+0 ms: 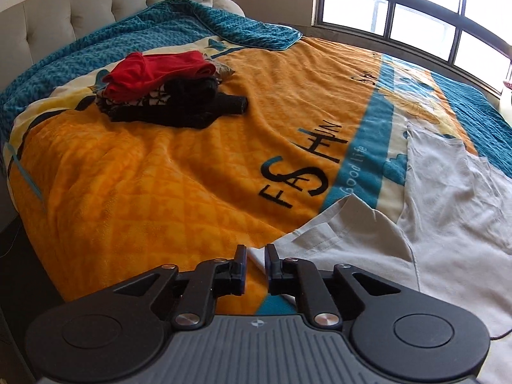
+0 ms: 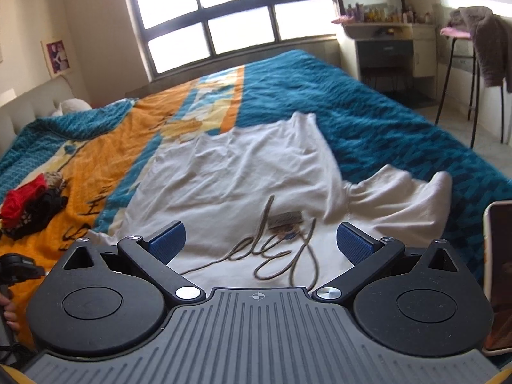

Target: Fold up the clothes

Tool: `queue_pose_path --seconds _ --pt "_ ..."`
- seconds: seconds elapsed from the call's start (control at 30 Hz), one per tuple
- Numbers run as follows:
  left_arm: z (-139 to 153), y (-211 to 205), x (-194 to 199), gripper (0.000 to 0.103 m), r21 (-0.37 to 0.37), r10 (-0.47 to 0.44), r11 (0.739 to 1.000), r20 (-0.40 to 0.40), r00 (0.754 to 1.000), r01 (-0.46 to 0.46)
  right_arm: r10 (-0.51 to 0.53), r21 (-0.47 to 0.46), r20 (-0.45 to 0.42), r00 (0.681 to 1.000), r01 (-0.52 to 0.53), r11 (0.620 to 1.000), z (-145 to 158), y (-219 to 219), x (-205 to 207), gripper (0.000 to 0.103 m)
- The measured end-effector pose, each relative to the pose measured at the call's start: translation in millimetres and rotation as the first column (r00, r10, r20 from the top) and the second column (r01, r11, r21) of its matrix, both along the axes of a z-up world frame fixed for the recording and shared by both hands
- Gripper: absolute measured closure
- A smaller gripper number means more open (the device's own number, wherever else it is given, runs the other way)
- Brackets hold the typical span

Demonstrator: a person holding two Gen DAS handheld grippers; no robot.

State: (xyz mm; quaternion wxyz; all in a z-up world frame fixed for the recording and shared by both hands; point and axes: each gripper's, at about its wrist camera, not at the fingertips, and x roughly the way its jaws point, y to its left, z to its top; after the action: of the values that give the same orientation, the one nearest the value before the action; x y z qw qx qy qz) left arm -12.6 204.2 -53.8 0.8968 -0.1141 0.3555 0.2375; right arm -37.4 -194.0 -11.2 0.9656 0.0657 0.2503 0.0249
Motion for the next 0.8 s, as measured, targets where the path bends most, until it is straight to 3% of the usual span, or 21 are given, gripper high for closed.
queue_pose_path --seconds 0.17,0.2,0.23,0.3,0.33,0.4,0.5,0.67,0.8 --pt "15.5 -46.7 -9.1 0.083 -0.003 -0.203 0.979 0.010 0.979 0.203 0.058 0.029 -0.109 0.992 -0.055 0.998 -17.7 -2.4 9.9 0.001" --pt "16.2 -57.8 -8.6 0.080 -0.004 -0.245 0.970 0.007 0.970 0.245 0.071 0.037 -0.132 0.989 -0.067 0.997 -21.5 -2.8 12.1 0.009" --pt "16.6 -68.5 -7.7 0.080 -0.003 -0.285 0.959 0.004 0.959 0.285 0.084 0.045 -0.155 0.984 -0.078 0.996 -25.2 -3.3 14.2 0.028" --pt "13.2 -92.6 -5.0 0.080 0.015 -0.371 0.928 -0.004 0.929 0.371 0.111 0.062 -0.200 0.973 -0.100 0.993 -32.7 -4.1 18.6 0.053" --pt "11.1 -105.0 -3.5 0.080 0.027 -0.414 0.910 -0.008 0.910 0.414 0.124 0.071 -0.223 0.967 -0.111 0.991 -36.5 -4.6 20.8 0.074" --pt "4.6 -124.4 -0.2 0.080 0.049 -0.474 0.879 -0.023 0.880 0.474 0.151 0.089 -0.267 0.952 -0.131 0.987 -44.0 -5.5 25.1 0.098" --pt "-11.9 -144.3 0.5 0.085 0.063 -0.533 0.840 -0.096 0.841 0.539 0.135 0.062 -0.303 0.943 -0.122 0.991 -54.2 -3.5 29.4 0.098" --pt "-30.6 -156.2 -30.4 0.092 0.042 -0.641 0.753 -0.182 0.746 0.657 0.134 0.020 -0.411 0.902 -0.138 0.990 -78.9 -13.1 20.6 0.101" --pt "-20.8 -151.9 -47.9 0.092 0.005 -0.676 0.723 -0.200 0.709 0.690 0.154 -0.001 -0.399 0.904 -0.169 0.986 -63.5 -16.1 5.9 0.100"
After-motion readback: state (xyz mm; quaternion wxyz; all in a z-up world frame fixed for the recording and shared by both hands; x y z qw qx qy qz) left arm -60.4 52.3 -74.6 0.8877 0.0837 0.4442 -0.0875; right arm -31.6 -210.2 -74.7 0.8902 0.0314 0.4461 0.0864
